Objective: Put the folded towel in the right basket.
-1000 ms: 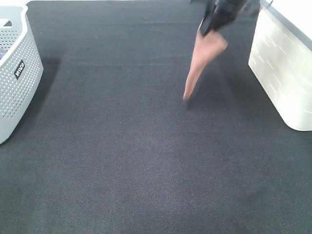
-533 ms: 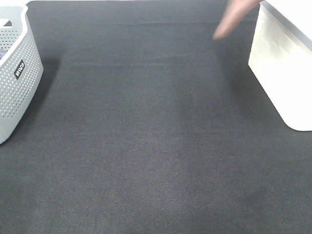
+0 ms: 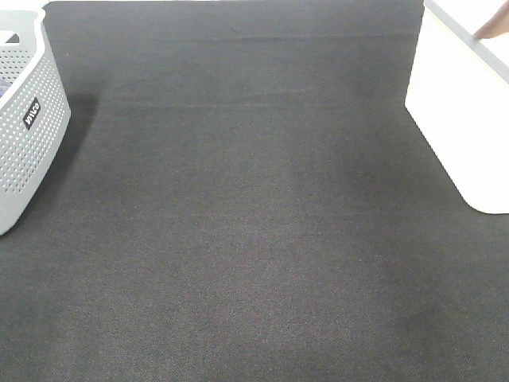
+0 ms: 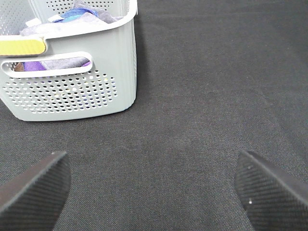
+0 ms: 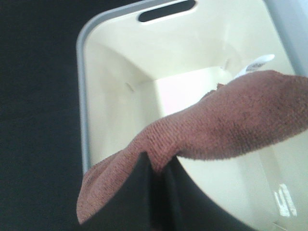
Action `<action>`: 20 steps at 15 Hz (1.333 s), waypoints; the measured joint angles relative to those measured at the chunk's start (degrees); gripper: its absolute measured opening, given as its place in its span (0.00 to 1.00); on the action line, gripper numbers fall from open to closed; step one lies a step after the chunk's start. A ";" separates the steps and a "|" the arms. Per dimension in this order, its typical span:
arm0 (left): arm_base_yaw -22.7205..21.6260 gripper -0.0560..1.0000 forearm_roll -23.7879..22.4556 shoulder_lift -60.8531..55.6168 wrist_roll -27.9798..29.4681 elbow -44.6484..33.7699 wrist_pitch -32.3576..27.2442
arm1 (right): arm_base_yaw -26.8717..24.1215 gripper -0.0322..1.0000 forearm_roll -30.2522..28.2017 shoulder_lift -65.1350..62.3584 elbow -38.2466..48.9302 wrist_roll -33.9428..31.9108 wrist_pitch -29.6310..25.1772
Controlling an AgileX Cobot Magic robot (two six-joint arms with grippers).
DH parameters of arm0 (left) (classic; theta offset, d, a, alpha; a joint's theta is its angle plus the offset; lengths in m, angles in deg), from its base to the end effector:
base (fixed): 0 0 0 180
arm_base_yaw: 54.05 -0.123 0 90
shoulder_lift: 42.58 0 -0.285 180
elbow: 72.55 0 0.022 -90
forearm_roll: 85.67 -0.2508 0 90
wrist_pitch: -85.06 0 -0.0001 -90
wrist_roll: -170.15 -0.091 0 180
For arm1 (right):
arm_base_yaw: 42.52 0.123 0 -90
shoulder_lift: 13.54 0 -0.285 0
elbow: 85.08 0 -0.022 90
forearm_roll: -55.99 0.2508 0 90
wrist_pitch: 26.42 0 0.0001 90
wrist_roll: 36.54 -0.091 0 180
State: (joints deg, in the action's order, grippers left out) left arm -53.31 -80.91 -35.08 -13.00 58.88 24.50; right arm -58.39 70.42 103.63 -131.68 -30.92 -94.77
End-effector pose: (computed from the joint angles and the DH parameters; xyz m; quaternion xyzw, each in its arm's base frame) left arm -0.0057 -0.0065 0.2778 0.0305 0.8497 -0.0304 0.5256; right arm 0.4080 -0.0941 0.4146 0.0854 0.9251 0.0585 0.3654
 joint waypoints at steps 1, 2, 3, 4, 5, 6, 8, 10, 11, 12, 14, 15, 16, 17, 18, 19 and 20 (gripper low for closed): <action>0.00 0.88 0.00 0.00 0.00 0.00 0.00 | -0.52 0.04 -0.06 1.20 -0.06 0.00 0.17; 0.00 0.88 0.00 0.00 0.00 0.00 0.00 | -0.52 0.04 0.00 2.46 -0.06 0.00 0.17; 0.00 0.88 0.00 0.00 0.00 0.00 0.00 | -0.52 0.05 0.29 4.13 -0.06 -0.11 0.11; 0.00 0.88 0.00 0.00 0.00 0.00 0.00 | -0.52 0.08 0.34 5.56 -0.06 -0.86 -0.17; 0.00 0.88 0.00 0.00 0.00 0.00 0.00 | -0.52 0.16 0.34 6.88 -0.06 -1.95 -0.74; 0.00 0.88 0.00 0.00 0.00 0.00 0.00 | -0.52 0.34 0.34 8.71 -0.06 -2.46 -1.15; 0.00 0.88 0.00 0.00 0.00 0.00 0.00 | -0.52 0.57 0.34 9.28 -0.06 -2.64 -1.15; 0.00 0.88 0.00 0.00 0.00 0.00 0.00 | -0.40 0.68 0.34 8.71 -0.06 -2.64 -1.15; 0.00 0.88 0.00 0.00 0.00 0.00 0.00 | -0.40 0.70 1.38 8.08 -0.06 -2.69 -1.20; 0.00 0.88 0.00 0.00 0.00 0.00 0.00 | -0.40 0.71 3.04 7.05 -0.06 -2.69 -1.20; 0.00 0.88 0.00 0.00 0.00 0.00 0.00 | 0.34 0.71 5.04 4.41 -0.11 -2.46 -1.20; 0.00 0.88 0.00 0.00 0.00 0.00 0.00 | 1.60 0.71 4.18 3.04 -0.11 -2.06 -1.20; 0.00 0.88 0.00 0.00 0.00 0.00 0.00 | 5.27 0.71 1.72 1.55 -0.17 -2.01 -1.26; 0.00 0.88 0.00 0.00 0.00 0.00 0.00 | 7.91 0.71 0.06 0.69 -0.17 -2.01 -1.26; 0.00 0.88 0.00 0.00 0.00 0.00 0.00 | 10.49 0.71 -0.97 -0.23 -0.17 -2.12 -1.26; 0.00 0.88 0.00 0.00 0.00 0.00 0.00 | 10.49 0.71 -0.97 -0.23 -0.17 -2.12 -1.26; 0.00 0.88 0.00 0.00 0.00 0.00 0.00 | 12.95 0.71 -1.83 -1.09 -0.17 -2.64 -1.26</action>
State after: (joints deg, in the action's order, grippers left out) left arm -53.31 -80.91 -35.08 -13.00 58.88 24.50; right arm -45.44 68.59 102.54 -131.85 -33.56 -96.04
